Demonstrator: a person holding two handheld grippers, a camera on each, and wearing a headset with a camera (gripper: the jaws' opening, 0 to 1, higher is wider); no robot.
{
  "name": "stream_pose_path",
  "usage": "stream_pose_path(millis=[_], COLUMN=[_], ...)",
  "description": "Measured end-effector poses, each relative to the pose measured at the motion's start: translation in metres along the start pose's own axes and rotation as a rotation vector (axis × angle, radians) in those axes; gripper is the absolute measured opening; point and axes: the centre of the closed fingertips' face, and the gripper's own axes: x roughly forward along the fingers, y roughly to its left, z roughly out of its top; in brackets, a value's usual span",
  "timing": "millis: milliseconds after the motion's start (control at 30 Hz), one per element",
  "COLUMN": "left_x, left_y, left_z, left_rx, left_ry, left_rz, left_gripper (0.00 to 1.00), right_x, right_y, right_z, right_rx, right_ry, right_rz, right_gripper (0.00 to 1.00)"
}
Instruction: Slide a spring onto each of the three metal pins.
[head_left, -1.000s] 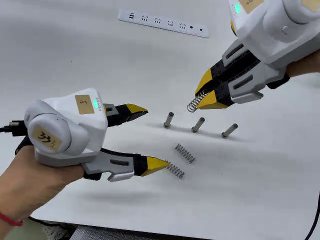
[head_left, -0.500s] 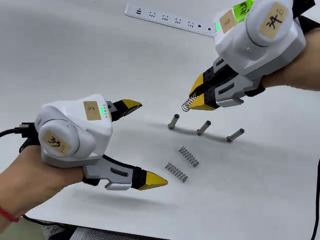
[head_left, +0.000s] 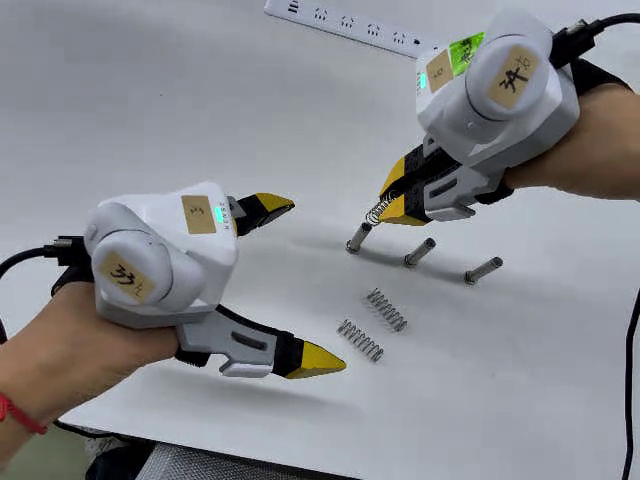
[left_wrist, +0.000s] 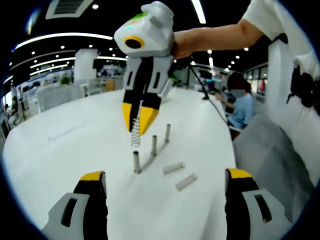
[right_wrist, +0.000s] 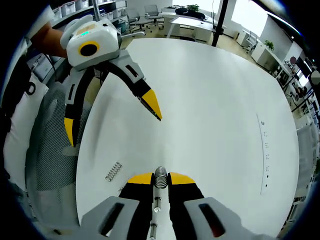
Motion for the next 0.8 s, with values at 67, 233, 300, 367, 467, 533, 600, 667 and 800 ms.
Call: stream_pose_path(millis=[67,233,300,367,467,533,600,667,800], left_x=[0.000,0.000,0.000,0.001,0.001,0.001,0.002,0.002,0.003], left_y=[0.000,0.000,0.000,0.000,-0.001,-0.001,-0.001,-0.002,-0.003], left_z=[0.000,-0.002,-0.002,-0.002,-0.002,-0.002,-0.001,-0.001,0.000], left_rx=[-0.001,-0.008,-0.013,-0.014,-0.014,-0.016,-0.015,-0.017,-0.018], left_ry=[0.000,-0.001,-0.003,-0.004,-0.005,-0.007,-0.008,-0.011,-0.014], left_rz=[0.001,0.001,0.000,-0.001,-0.003,-0.005,-0.006,-0.008,-0.012], left_gripper=[1.00,1.00,1.00,1.00,1.00,1.00,1.00,1.00,1.00], right_x=[0.001,0.005,0.006,0.008,0.010,0.011,0.012,0.013,0.016], right_y=[0.002,0.002,0.002,0.001,0.001,0.001,0.001,0.002,0.002], right_z=[-0.001,-0.004,-0.005,-0.006,-0.006,-0.006,-0.007,-0.007,-0.008], right_rx=[-0.003,-0.001,-0.002,-0.002,0.002,0.004,0.005,0.007,0.008], right_ry=[0.004,0.013,0.016,0.018,0.016,0.018,0.020,0.022,0.021], right_rz=[0.002,0.006,0.008,0.008,0.008,0.010,0.011,0.014,0.018], right_gripper=[0.12,0.12,0.12,0.12,0.12,0.12,0.12,0.12,0.12])
